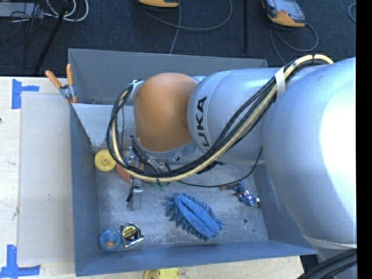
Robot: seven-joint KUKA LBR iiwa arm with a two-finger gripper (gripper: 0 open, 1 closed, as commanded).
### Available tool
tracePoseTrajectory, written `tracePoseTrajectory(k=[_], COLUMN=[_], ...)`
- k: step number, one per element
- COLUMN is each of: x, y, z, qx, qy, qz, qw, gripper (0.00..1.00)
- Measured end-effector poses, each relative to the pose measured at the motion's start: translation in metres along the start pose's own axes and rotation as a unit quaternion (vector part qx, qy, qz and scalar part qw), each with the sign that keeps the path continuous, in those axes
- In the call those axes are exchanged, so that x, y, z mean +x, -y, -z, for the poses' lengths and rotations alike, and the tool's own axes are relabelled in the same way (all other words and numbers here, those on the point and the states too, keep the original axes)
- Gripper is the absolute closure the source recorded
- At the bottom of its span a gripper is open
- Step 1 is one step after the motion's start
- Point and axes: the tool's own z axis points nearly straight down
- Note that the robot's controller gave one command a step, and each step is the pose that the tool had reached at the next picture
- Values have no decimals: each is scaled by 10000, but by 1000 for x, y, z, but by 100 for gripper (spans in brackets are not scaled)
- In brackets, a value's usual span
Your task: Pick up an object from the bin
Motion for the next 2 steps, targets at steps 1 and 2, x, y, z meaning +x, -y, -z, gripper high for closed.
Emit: tracePoseTrajectory(k=[1,2], x=[-1,-13], y=[1,23], z=[5,-7], qx=[-7,-9], qy=[33,36], qz=[-19,197], qw=[10000,9998], gripper=[0,0])
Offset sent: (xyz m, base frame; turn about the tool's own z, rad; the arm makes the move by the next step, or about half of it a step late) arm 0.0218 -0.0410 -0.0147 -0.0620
